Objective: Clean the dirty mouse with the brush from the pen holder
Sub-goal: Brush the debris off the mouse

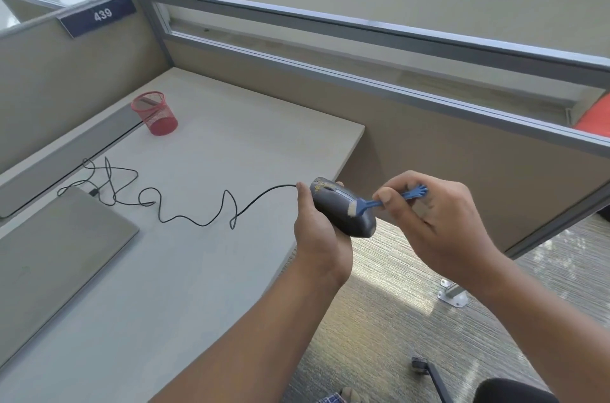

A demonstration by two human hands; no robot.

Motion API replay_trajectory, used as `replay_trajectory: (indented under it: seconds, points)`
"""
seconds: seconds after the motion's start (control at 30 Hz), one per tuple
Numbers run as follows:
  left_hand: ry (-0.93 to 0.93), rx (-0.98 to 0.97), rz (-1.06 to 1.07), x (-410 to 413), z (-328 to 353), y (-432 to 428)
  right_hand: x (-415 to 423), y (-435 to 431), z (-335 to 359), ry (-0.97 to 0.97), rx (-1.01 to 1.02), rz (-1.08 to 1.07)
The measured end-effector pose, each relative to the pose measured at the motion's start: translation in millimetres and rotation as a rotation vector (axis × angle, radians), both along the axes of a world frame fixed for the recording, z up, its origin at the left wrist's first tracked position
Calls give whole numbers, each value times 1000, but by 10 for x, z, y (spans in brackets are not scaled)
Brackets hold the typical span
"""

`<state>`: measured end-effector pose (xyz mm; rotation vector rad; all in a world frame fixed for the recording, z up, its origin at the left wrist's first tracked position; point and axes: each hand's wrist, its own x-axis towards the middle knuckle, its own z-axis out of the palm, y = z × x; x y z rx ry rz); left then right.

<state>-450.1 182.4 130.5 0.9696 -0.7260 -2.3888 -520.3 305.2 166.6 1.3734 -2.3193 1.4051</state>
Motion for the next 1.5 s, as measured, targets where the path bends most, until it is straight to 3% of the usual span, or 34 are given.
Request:
replay_trajectory:
  seconds: [0.17, 0.33, 0.53, 0.73, 1.0, 1.2, 1.3, 1.4, 1.5]
  points:
    - [6, -27, -69, 22, -35, 41, 34, -333, 47, -121, -59, -1]
    - [10, 5, -53, 29, -6, 1, 18, -350, -21, -89, 24, 20]
    - [2, -13, -3, 50, -29, -57, -3, -162, 17, -110, -35, -24]
    - [37, 33, 0, 23, 14, -81, 53, -202, -6, -129, 39, 75]
    - [54, 25, 18, 15, -14, -125, 51, -145, 110, -170, -92, -53]
    - [31, 25, 33, 30, 40, -152, 4, -15, -27, -189, 17, -93]
    - [-18, 4, 12, 47, 31, -160, -44, 59, -19, -243, -24, -166]
    - [12, 17, 10, 36, 35, -125, -14, -83, 30, -340, -90, -117]
    - [40, 25, 13, 25, 63, -101, 36, -97, 6, -347, -16, -47]
